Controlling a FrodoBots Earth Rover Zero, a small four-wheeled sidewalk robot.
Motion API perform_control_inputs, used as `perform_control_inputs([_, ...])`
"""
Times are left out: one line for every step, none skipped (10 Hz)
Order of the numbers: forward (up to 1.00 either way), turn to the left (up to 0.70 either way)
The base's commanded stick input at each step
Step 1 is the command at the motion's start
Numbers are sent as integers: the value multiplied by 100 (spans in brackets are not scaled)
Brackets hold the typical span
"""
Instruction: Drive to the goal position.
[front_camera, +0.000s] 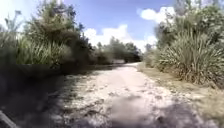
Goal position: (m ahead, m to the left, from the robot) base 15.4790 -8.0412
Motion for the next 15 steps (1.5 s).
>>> perform_control_inputs([85,0])
perform_control_inputs([85,0])
perform_control_inputs([85,0])
perform_control_inputs([85,0])
perform_control_inputs([85,0])
perform_control_inputs([85,0])
perform_control_inputs([85,0])
perform_control_inputs([85,0])
perform_control_inputs([85,0])
perform_control_inputs([85,0])
perform_control_inputs([85,0])
perform_control_inputs([85,0])
perform_control_inputs([85,0])
perform_control_inputs([85,0])
perform_control_inputs([85,0])
